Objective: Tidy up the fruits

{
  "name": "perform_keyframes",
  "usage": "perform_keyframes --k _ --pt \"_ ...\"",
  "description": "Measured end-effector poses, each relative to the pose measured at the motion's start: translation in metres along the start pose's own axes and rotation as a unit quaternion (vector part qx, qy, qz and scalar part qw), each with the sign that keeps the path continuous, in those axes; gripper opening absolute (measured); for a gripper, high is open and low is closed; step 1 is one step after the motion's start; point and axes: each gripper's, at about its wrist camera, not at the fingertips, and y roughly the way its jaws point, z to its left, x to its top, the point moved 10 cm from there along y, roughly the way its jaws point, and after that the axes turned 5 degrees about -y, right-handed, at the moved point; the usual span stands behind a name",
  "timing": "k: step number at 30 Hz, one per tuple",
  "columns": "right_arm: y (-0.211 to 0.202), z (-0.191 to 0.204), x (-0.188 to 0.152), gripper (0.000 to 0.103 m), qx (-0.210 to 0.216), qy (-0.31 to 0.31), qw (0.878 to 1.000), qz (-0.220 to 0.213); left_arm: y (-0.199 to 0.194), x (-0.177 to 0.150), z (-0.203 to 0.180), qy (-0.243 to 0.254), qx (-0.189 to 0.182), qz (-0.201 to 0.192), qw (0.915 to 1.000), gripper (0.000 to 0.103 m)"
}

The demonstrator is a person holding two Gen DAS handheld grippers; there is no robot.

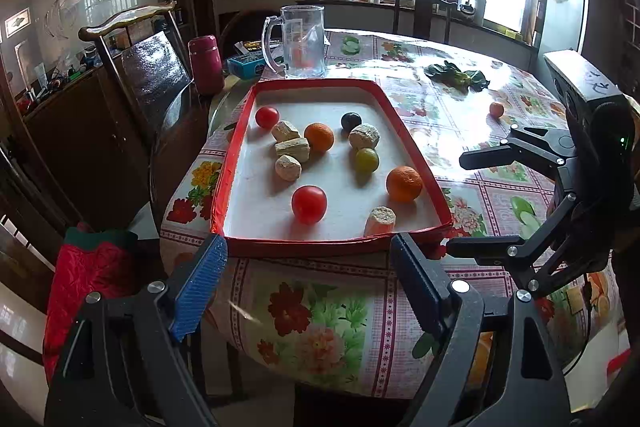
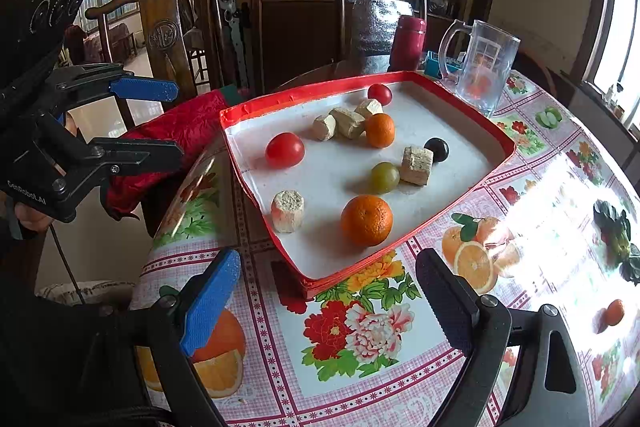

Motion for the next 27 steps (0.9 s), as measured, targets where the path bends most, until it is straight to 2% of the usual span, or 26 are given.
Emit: perform_keyframes --k 27 --pt "-0.0003 -0.0005 -0.0002 0.091 -0.002 0.0 1.0 0.0 -0.0013 0.0018 -0.0007 -0.002 -0.003 -0.001 1.0 0.084"
